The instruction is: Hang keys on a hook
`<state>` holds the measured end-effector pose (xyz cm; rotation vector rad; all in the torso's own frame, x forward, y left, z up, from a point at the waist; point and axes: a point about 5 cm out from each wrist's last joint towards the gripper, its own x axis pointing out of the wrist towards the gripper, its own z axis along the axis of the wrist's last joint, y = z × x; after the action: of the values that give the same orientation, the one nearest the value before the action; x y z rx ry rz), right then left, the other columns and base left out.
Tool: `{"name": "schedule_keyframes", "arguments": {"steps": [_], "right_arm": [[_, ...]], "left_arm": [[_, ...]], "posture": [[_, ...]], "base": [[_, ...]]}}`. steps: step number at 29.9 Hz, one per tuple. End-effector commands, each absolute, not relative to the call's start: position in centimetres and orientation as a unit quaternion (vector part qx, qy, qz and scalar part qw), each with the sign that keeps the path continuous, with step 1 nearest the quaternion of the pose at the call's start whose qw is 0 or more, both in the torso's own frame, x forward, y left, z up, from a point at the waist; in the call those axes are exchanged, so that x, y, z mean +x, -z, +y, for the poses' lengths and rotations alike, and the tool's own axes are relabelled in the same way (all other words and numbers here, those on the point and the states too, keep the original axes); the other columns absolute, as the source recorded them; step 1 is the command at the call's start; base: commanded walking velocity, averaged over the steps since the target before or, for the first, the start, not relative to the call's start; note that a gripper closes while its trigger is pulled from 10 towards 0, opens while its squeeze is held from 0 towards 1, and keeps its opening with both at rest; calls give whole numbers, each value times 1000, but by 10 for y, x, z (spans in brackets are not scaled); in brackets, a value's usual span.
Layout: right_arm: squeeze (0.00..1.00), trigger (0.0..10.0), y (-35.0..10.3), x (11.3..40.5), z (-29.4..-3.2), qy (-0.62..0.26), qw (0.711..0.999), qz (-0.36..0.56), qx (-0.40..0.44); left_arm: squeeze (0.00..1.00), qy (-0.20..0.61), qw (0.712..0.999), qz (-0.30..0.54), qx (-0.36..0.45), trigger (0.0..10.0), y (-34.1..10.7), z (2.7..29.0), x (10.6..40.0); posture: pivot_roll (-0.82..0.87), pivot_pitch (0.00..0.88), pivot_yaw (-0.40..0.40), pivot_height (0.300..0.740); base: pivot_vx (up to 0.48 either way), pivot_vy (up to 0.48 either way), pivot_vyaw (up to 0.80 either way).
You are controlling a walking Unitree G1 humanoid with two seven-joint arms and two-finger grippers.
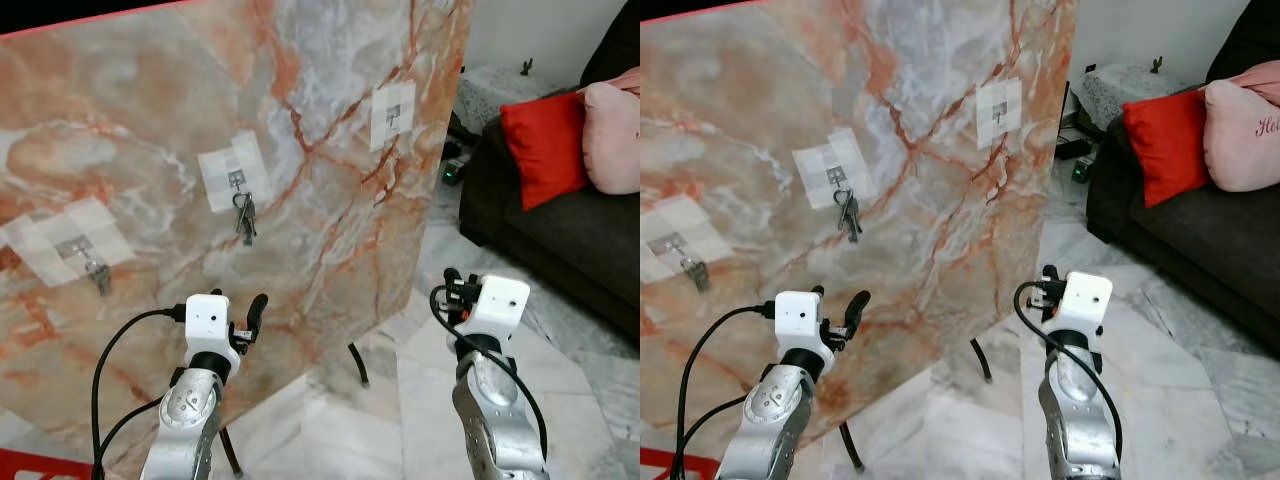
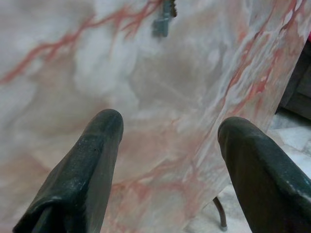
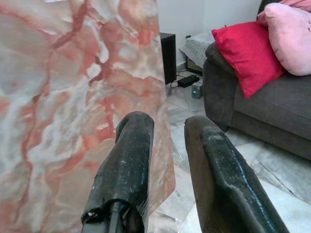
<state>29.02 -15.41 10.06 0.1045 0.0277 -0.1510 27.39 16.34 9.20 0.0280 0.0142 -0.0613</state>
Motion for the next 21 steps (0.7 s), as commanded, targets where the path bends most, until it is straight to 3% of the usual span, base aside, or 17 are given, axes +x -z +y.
{"name": "schedule_keyframes", "arguments": {"steps": [1,21], "right_arm": [[0,10000,-99,289,-150,69,996,21,56],[0,10000,-96,288,-147,67,996,31,56]], "left_arm": [[0,29,999,12,18,10000,-89,164,274],[0,23,999,16,16,10000,-89,166,277]], "posture": [[29,0,-2,740],[29,0,3,740]], "base": [[-352,0,0],[-356,0,0]]}}
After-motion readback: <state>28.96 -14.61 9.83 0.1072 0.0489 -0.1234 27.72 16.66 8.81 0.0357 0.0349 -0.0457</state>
